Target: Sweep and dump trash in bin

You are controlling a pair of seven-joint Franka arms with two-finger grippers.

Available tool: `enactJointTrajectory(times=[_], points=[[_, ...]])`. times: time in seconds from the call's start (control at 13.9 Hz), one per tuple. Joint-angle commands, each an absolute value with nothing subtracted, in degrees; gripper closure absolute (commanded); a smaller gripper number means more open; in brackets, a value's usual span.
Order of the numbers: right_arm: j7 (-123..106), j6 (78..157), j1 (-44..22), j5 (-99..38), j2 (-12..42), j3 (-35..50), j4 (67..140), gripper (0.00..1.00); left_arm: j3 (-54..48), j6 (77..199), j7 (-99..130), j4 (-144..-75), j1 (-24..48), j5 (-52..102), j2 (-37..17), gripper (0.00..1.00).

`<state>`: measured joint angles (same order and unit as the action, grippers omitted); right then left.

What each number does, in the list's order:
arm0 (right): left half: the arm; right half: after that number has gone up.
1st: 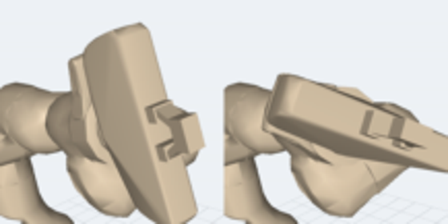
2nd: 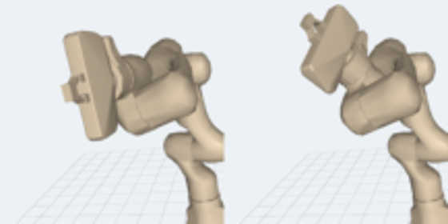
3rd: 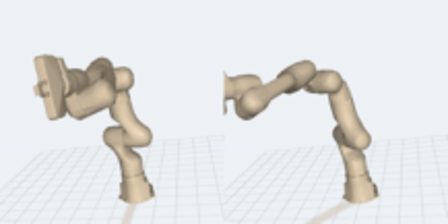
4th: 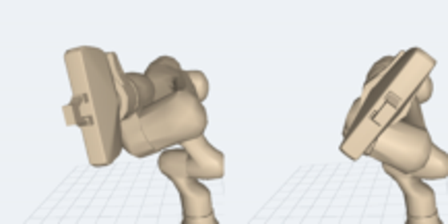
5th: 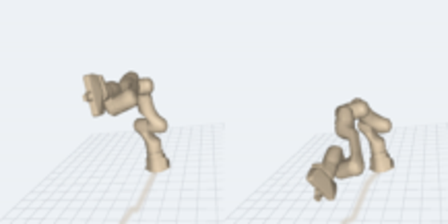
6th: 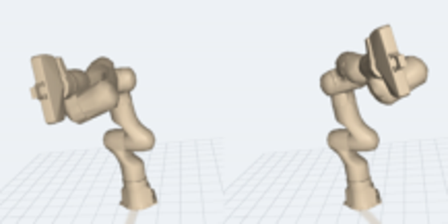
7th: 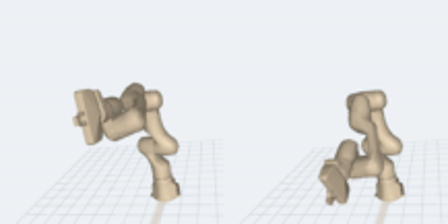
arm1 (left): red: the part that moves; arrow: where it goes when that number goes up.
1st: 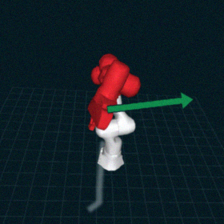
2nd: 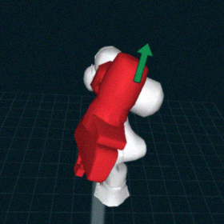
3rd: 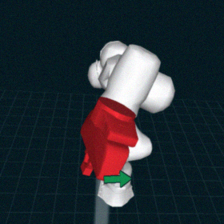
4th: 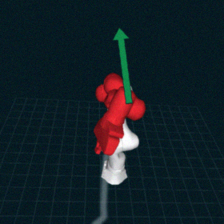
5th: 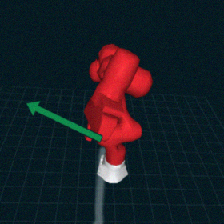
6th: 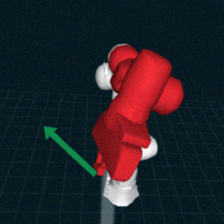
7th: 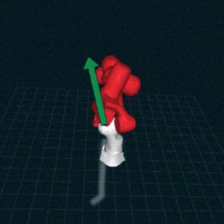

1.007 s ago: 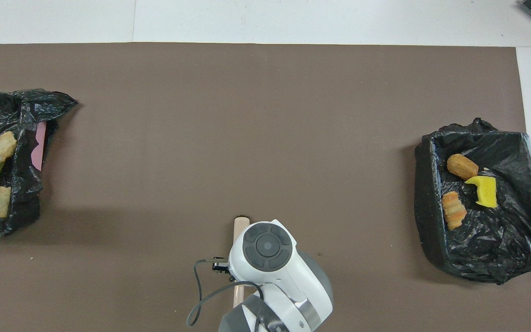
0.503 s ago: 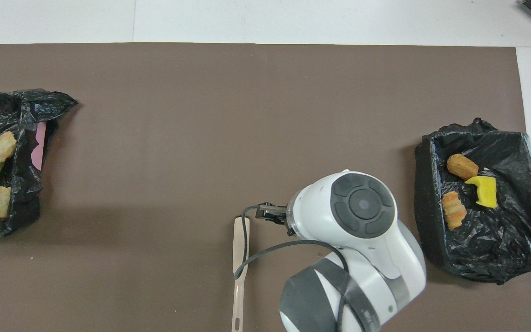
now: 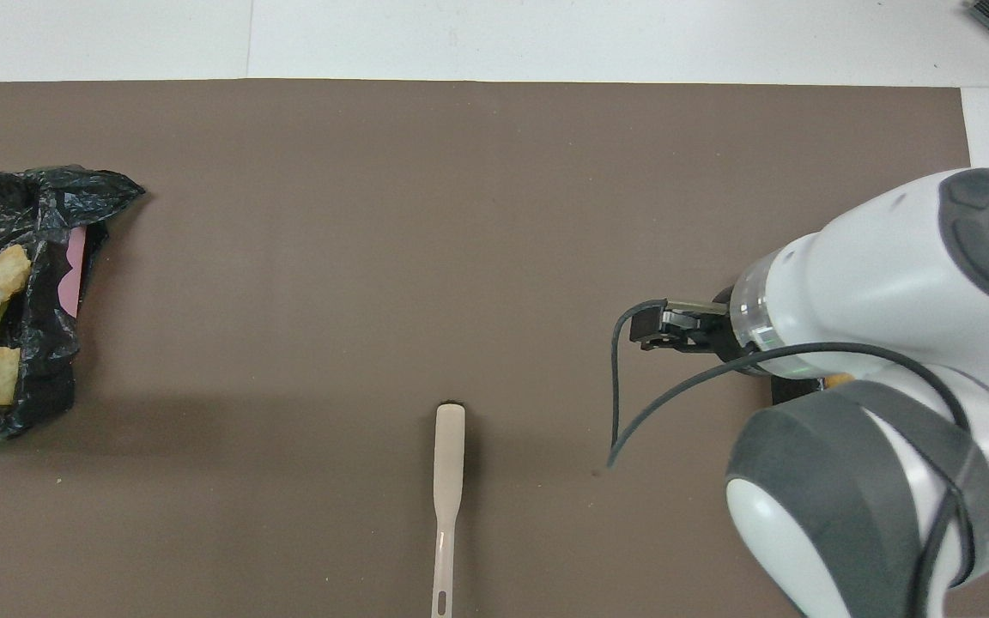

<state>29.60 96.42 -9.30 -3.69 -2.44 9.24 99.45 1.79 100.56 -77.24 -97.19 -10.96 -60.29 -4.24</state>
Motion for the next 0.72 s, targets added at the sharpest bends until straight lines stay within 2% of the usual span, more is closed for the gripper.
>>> enactJointTrajectory(times=[0.0,0.29,0.65], points=[[28.83,93.70,-6.87,0.08,-1.06,10.11,94.50,0.00,1.76,97.57,-75.60,-97.56,-10.02,-53.28,-1.41,1.00],[24.45,88.78,-3.87,4.20,0.17,10.02,90.70,0.00,1.14,88.97,-64.46,-97.56,-6.96,-44.67,0.17,1.00],[20.58,87.63,0.87,3.70,0.70,9.93,89.30,0.00,1.05,77.80,-44.95,-97.82,-1.07,-34.13,1.23,1.00]])
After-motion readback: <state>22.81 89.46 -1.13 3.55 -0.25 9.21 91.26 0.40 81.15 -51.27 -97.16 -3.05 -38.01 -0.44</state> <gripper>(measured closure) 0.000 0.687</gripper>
